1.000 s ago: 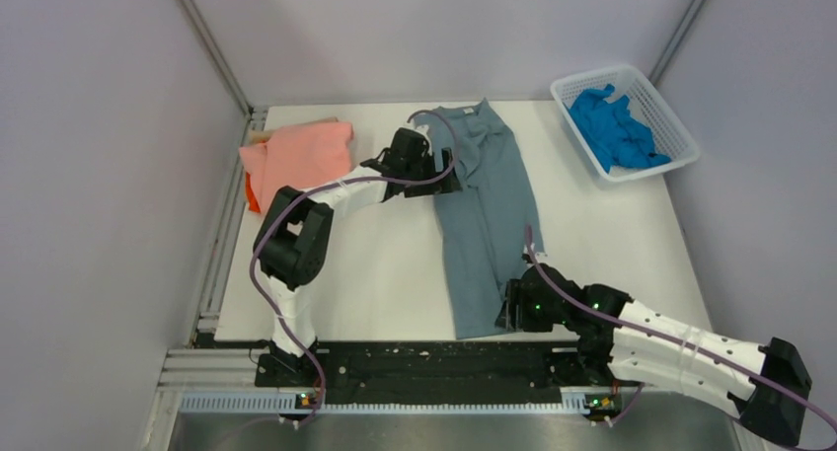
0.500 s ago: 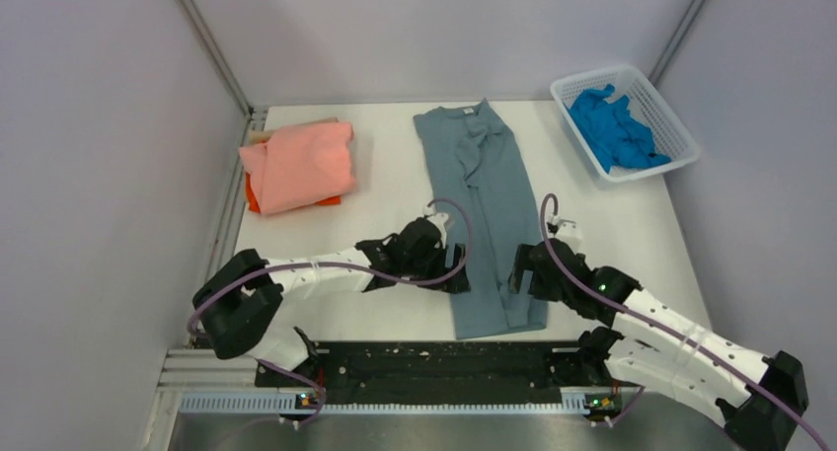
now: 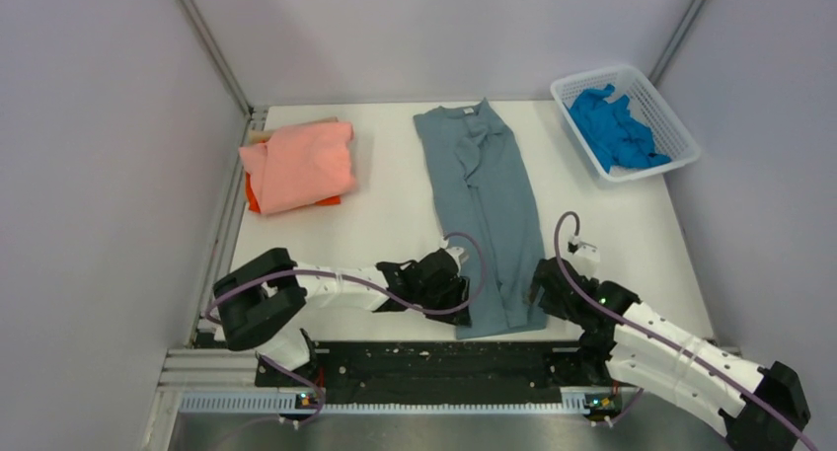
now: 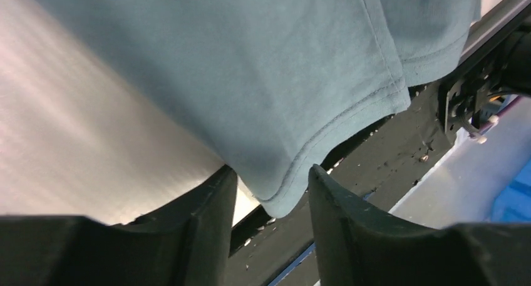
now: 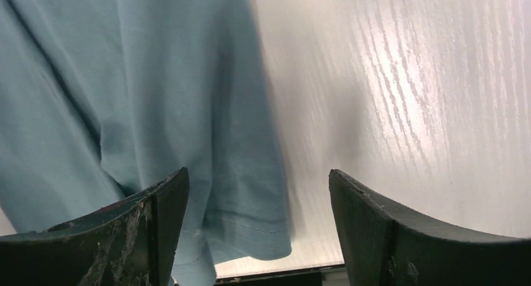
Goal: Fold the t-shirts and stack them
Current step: Grab the bottom of the folded rectangular tshirt with both arms
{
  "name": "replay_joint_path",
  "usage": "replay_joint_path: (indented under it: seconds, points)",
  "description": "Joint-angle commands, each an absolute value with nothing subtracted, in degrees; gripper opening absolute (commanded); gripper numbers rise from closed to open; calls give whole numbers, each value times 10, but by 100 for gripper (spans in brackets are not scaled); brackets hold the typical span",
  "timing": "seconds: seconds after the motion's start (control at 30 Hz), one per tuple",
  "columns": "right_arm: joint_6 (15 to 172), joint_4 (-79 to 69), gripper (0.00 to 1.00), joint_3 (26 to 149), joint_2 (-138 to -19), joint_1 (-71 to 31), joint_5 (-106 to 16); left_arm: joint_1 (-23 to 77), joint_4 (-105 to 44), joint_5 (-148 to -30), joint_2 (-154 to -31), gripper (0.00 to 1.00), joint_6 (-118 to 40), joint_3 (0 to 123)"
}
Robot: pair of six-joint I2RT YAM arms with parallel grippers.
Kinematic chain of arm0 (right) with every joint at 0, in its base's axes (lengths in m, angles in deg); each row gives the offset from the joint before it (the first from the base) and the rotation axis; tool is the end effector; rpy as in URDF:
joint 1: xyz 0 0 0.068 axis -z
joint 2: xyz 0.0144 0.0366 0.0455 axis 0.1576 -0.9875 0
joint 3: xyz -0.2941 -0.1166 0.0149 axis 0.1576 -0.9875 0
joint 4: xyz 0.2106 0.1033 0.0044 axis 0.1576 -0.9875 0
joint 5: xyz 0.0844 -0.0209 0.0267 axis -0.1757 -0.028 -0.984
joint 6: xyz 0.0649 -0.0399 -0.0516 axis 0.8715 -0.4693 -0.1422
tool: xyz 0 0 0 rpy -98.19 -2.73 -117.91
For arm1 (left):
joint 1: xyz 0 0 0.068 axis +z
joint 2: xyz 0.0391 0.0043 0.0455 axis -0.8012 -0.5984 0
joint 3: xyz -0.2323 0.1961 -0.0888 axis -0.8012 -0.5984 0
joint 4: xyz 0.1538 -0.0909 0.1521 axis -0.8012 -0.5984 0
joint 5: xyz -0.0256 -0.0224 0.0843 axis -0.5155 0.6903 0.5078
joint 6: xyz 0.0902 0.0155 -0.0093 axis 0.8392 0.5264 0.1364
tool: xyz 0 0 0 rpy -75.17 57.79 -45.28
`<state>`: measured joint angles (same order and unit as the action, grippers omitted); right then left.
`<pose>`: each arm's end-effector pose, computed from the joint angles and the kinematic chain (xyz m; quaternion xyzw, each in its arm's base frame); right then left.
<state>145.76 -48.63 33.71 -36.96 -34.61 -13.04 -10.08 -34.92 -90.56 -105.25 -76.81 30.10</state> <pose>0.0783 0.0285 0.1705 0.1776 0.9341 0.0591 0.3039 0.1224 -0.2744 0.1822 0.1453 0.9272 -0.3233 0.1212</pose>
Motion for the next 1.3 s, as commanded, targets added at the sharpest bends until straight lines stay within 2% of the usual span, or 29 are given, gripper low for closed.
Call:
replay_joint_path:
  seconds: [0.0,0.07,0.17,0.2,0.23,0.27,0.37,0.43,0.57,0.7,0.8,1.07,1.27]
  points:
    - [1490,-474,81,326,-344,-341,-94,-131,-393,-885,-1090,44,-774,345]
    - [1490,-467,81,318,-332,-341,-92,-140,-436,-858,-1093,33,-777,359]
    - [1492,-466,80,317,-320,-342,-84,-143,-453,-844,-1082,28,-781,359]
    - [1493,-466,80,317,-319,-342,-81,-145,-453,-843,-1081,22,-781,358]
    - [1492,-465,80,317,-318,-341,-80,-145,-458,-839,-1079,8,-781,359]
    - [1490,-465,80,320,-318,-341,-80,-145,-473,-827,-1077,0,-785,362]
    - [1448,-436,79,321,-319,-341,-115,-141,-519,-759,-1060,0,-797,365]
    - [1404,-388,74,320,-331,-342,-176,-131,-526,-740,-1042,0,-801,353]
    - [1358,-253,70,308,-431,-356,-327,-88,-560,-706,-1001,0,-792,330]
    - [1323,-235,71,374,-543,-461,-259,-42,-597,-689,-971,0,-773,312]
    - [1311,-254,72,412,-580,-486,-248,-33,-595,-704,-941,0,-772,284]
    - [1357,-276,71,360,-519,-488,-293,-34,-556,-753,-909,0,-787,235]
    - [1377,-299,62,335,-495,-487,-365,-33,-552,-756,-919,0,-774,249]
